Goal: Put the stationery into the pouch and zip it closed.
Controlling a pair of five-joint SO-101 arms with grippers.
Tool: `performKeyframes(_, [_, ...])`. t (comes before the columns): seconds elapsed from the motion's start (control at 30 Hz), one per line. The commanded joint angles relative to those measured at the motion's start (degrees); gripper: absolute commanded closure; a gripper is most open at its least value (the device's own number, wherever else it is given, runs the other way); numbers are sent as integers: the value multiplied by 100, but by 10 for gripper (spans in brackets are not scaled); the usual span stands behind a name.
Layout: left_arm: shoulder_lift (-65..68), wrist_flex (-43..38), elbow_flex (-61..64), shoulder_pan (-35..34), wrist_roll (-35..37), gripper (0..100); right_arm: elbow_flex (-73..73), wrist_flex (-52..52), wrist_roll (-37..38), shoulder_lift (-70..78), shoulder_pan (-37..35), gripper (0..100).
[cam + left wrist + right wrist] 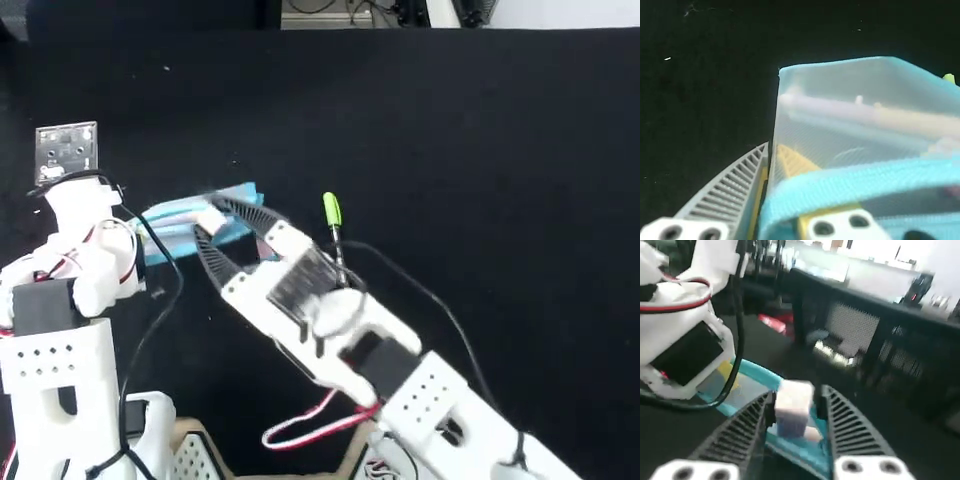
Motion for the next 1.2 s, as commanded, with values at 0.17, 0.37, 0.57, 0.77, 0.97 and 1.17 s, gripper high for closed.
performKeyframes(0.17, [18,-35,84,-48,-62,970,-1780,3059,53,22,-70,815])
performKeyframes(0.37, [18,-35,84,-48,-62,970,-2721,4202,70,-664,79,818])
performKeyframes(0.57, [18,-35,84,-48,-62,970,-2176,4009,53,-725,659,818])
performKeyframes(0.77, [18,-35,84,-48,-62,970,-1473,3059,-132,-725,484,818])
performKeyframes(0.97, [18,-35,84,-48,-62,970,-1103,2866,-308,-725,273,818])
performKeyframes(1.17, [-123,185,-374,-48,-62,970,-374,2435,-325,-760,273,818])
